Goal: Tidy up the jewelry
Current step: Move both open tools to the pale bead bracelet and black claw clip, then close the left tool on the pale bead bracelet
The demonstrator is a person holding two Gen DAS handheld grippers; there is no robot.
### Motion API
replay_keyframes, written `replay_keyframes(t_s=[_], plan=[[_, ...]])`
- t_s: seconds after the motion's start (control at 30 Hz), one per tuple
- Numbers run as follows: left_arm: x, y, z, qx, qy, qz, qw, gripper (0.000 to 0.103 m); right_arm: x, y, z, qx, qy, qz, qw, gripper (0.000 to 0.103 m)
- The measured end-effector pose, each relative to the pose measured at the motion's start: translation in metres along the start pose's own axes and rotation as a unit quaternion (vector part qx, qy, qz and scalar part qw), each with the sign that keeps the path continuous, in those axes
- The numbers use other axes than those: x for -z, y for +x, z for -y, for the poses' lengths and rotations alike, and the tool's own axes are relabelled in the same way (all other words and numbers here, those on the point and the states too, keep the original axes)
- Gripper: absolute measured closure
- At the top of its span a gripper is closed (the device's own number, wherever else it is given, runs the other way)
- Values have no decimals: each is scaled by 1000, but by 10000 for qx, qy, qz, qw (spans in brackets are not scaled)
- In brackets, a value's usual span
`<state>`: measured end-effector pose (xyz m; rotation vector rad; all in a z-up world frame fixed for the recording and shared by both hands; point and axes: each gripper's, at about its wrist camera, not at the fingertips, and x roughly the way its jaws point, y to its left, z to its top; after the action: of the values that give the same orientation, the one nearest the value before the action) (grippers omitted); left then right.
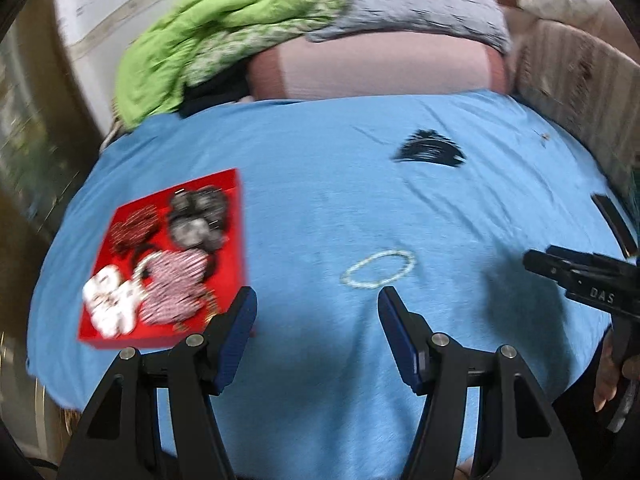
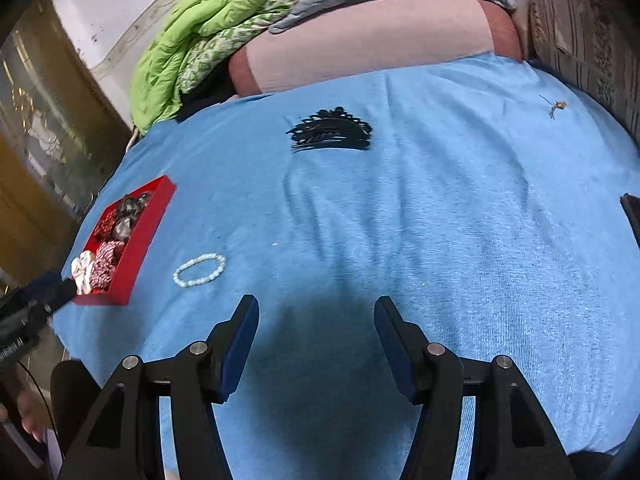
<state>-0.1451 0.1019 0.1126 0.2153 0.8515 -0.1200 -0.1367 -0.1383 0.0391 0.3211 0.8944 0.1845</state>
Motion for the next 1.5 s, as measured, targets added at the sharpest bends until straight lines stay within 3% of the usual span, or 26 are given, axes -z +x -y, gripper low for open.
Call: replay_keyframes(t_s=[0.2,0.47,0.6,0.7,0.97,1.23,1.5], plan=[[-6,39,21,374,221,-133,9990,41,0,11,7,-50,91,-69,9999,38],[-14,92,29,486,273,-510,9971,42,1,17,21,-154,291,-110,9994,37],[-15,118,30,480,349,-770,9953,62,1,20,22,-202,315,-132,9992,37],[-18,127,30,506,387,-827,9945,68,2,22,21,-221,294,-160,9992,37],[-36,150,28,565,396,-743,9948,68,1,31,17,-153,181,-203,9995,37],[-53,170,29,581,446,-581,9956,68,0,42,8,24,-122,-154,9998,28],[-61,180,24,655,316,-462,9963,61,-1,48,3,110,-281,-103,9995,21]])
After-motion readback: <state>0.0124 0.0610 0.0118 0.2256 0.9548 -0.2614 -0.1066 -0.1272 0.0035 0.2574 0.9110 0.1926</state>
